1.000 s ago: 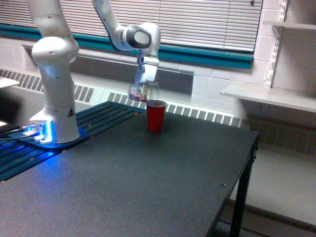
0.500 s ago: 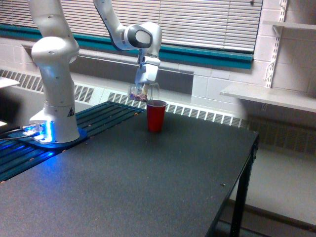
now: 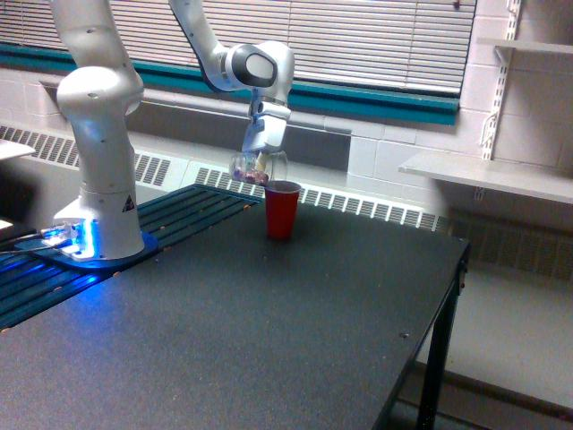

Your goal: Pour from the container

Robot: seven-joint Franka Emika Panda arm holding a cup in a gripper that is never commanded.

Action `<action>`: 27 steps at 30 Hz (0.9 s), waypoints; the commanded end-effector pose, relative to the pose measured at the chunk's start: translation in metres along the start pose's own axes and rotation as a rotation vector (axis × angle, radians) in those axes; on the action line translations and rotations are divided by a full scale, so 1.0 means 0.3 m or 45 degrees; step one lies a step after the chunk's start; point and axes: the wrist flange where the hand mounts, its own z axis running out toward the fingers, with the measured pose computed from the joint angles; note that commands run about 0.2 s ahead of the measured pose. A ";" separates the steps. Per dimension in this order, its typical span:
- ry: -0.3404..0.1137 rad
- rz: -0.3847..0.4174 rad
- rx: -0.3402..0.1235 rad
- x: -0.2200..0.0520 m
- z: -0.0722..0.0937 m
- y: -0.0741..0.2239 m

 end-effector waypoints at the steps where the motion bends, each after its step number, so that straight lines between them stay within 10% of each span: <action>1: 0.012 -0.029 -0.009 0.011 -0.026 0.008; 27: 0.005 -0.061 -0.021 0.007 -0.036 -0.019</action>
